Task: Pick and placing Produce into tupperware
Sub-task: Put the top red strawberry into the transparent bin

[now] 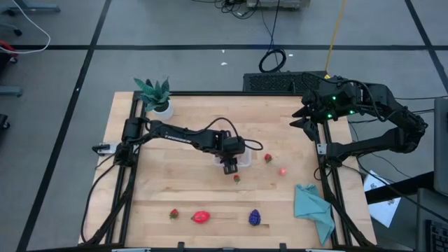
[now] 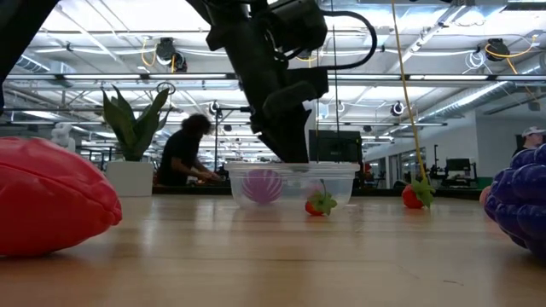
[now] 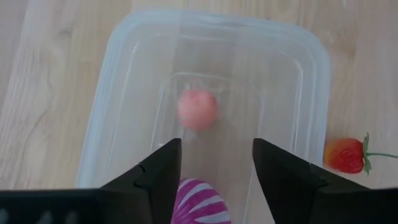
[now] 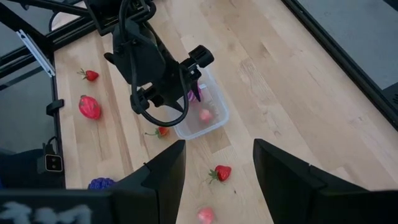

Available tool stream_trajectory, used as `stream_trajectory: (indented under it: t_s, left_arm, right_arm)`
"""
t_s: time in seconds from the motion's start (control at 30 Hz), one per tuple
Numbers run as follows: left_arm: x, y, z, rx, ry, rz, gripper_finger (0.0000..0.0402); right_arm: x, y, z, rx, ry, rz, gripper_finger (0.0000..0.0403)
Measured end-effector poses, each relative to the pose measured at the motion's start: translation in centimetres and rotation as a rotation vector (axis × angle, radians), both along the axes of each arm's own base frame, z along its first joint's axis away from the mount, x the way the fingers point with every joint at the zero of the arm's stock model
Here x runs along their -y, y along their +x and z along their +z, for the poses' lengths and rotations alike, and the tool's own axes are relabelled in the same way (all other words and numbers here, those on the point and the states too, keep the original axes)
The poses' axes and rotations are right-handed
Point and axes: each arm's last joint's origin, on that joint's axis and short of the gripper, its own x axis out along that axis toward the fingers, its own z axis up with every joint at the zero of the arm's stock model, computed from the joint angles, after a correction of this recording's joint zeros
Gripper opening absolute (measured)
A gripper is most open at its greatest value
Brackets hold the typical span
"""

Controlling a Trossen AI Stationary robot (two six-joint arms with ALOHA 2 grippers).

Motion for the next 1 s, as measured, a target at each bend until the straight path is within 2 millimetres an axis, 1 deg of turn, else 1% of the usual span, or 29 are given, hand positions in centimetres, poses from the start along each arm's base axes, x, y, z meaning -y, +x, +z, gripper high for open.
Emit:
stream_trajectory:
  t_s: [0.13,0.23,0.33,0.4,0.5,0.63,0.8,0.93,1.0]
  left_arm:
    - [0.0,0.2,0.2,0.02,0.014,-0.022,0.0209]
    - [-0.1,0.0,1.1,0.043,0.05,-0.044,0.0209]
    - [-0.2,-0.4,3.0,0.029,0.113,-0.04,0.0209]
    - [-0.3,-0.9,4.9,0.015,0.155,-0.041,0.0209]
    - [-0.5,-2.2,8.1,-0.002,0.2,-0.032,0.021]
    - [-0.7,-5.3,12.5,-0.014,0.225,0.024,0.0209]
    - [-0.6,-10.8,17.2,-0.017,0.231,0.176,0.0209]
    - [0.4,-14.6,19.3,-0.028,0.226,0.279,0.0209]
    - [1.0,-16.1,19.9,-0.046,0.217,0.31,0.0209]
  right_arm:
    - [0.0,0.0,0.0,0.0,0.0,0.0,0.018]
    - [0.0,0.0,0.0,0.0,0.0,0.0,0.018]
    - [0.0,0.0,0.0,-0.001,0.0,0.0,0.018]
    - [0.0,0.0,0.0,0.0,0.0,0.0,0.018]
    - [0.0,0.0,0.0,-0.001,0.0,0.0,0.018]
    - [0.0,0.0,0.0,0.0,0.0,0.0,0.018]
    - [0.0,0.0,0.0,-0.001,0.0,0.0,0.018]
    - [0.1,0.3,-0.1,-0.011,0.002,0.0,0.018]
    - [0.1,0.6,-0.3,-0.02,0.004,0.0,0.018]
